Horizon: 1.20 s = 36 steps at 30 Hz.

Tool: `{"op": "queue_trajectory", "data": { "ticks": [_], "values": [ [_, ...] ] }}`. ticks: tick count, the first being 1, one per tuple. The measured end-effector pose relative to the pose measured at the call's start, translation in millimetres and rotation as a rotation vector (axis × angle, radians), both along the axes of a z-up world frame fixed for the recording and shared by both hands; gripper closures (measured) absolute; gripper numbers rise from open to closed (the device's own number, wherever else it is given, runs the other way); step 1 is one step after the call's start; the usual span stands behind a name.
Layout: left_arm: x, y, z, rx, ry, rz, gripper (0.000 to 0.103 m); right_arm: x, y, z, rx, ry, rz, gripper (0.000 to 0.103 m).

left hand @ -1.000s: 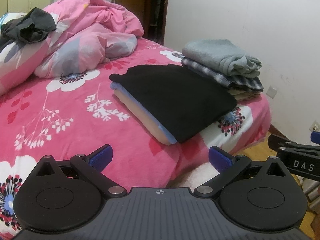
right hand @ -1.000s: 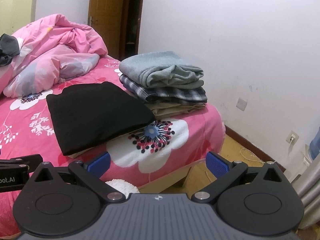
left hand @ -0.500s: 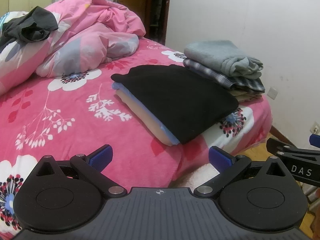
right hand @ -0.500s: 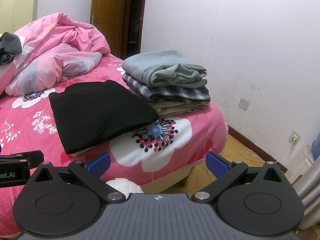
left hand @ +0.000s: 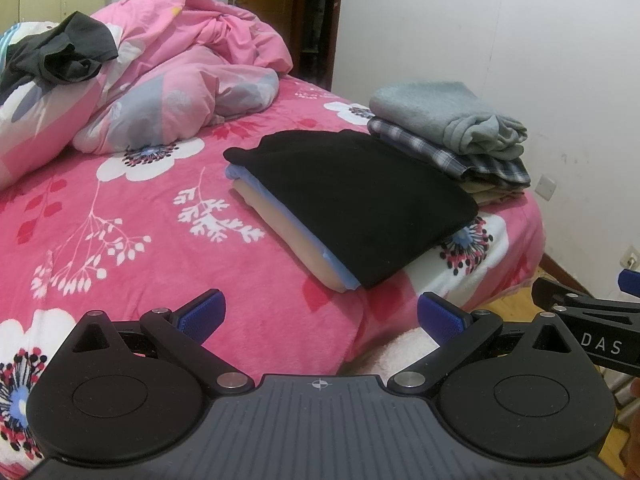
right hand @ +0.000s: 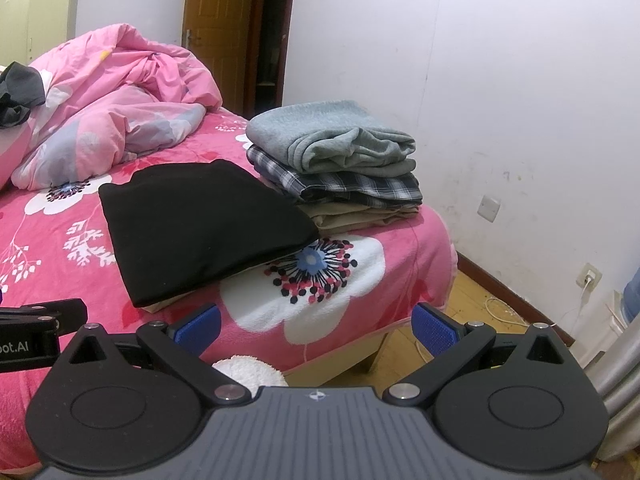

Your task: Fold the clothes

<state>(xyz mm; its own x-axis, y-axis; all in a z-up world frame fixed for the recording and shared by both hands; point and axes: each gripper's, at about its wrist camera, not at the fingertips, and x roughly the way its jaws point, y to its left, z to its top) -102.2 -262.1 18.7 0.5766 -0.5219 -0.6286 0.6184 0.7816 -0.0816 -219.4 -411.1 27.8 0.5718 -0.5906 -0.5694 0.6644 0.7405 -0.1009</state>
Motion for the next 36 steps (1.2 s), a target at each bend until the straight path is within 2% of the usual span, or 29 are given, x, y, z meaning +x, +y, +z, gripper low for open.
{"op": "queue_trajectory", "data": {
  "ticks": [36],
  "values": [
    [0.9, 2.3, -0.6, -0.002, 0.009, 0.006, 0.0, 3.0, 5.2, 0.7, -0.011, 0.007, 0.011, 0.0]
  ]
}}
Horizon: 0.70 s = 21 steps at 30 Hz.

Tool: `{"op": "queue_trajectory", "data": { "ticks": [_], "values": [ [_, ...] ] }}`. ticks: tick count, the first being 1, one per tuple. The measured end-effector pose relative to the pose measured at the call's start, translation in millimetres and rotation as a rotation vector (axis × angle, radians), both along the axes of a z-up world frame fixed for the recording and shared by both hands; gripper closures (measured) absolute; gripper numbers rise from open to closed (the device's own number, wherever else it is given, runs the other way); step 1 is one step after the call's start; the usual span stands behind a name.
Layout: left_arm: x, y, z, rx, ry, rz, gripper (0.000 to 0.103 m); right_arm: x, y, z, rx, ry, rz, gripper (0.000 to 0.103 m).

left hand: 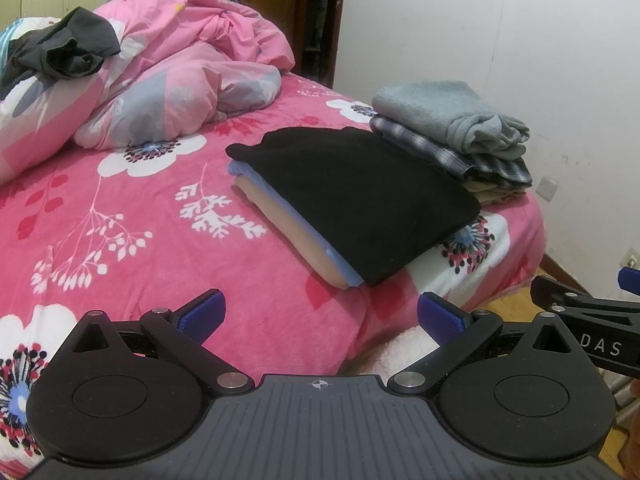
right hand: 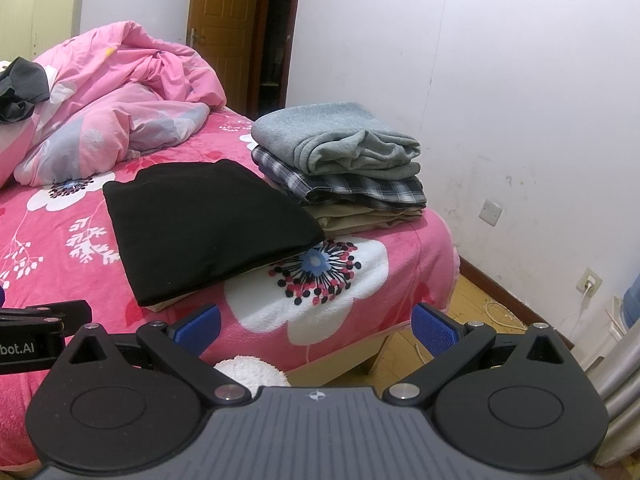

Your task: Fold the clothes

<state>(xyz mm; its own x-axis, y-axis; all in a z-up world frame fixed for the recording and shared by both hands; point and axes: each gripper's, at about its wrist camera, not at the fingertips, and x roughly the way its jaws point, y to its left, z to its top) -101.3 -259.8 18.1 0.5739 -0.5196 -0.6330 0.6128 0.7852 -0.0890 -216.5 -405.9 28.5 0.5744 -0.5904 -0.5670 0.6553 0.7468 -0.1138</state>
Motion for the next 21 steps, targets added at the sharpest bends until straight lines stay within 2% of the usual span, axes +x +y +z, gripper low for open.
{"op": "queue_trajectory", "data": {
  "ticks": [21],
  "values": [
    [0.8, 1.2, 1.1, -0.003, -0.002, 0.007, 0.0, 0.1, 1.2, -0.1, -0.004, -0.003, 0.001, 0.0]
  ]
}}
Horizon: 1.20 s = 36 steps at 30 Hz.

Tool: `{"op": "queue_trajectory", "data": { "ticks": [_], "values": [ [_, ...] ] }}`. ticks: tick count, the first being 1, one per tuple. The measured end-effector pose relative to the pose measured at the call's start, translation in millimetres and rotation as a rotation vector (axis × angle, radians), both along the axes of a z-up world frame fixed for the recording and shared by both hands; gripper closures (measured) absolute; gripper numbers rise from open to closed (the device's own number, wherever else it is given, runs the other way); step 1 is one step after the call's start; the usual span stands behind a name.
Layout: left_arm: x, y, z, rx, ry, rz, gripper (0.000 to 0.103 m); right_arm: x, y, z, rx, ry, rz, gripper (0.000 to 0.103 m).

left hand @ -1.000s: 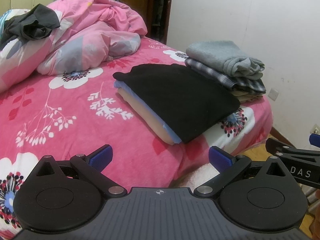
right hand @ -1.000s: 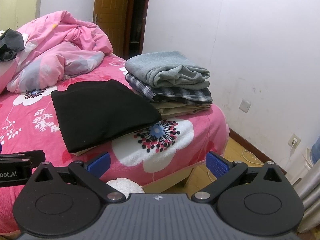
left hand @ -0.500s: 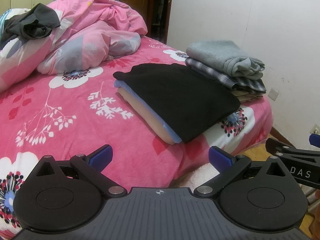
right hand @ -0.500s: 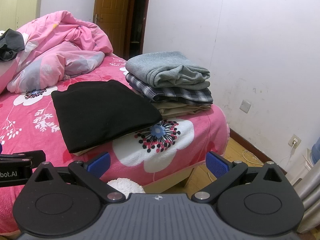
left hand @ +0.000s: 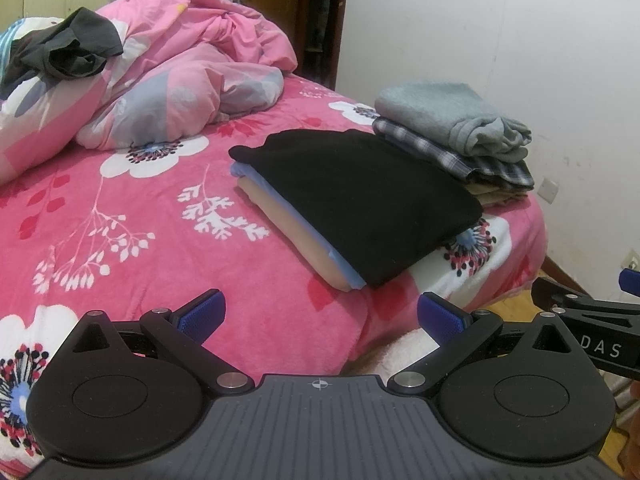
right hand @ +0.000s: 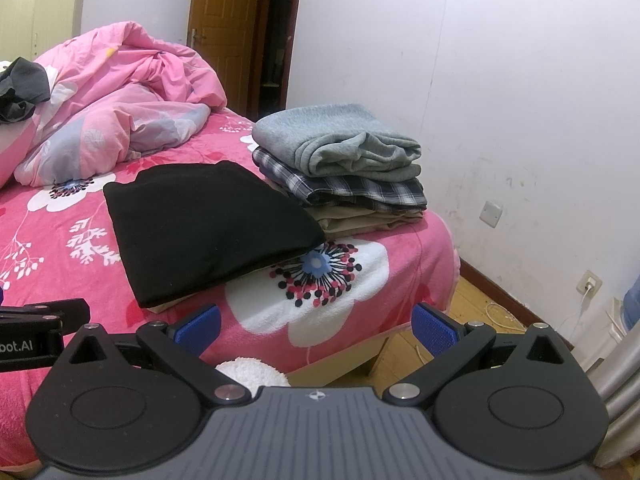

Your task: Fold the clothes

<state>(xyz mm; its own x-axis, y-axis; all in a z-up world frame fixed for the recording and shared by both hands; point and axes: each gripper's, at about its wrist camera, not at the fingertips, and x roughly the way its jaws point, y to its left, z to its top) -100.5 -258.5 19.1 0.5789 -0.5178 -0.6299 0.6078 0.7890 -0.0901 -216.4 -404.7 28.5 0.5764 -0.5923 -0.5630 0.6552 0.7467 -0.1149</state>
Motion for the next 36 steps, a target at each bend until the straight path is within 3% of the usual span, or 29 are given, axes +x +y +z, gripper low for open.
{"op": "queue_trajectory", "data": {
  "ticks": [36],
  "values": [
    [2.1, 4.4, 0.0, -0.002, 0.006, 0.01, 0.0, 2.9, 3.8, 0.7, 0.001, 0.005, 0.005, 0.0]
  ]
}}
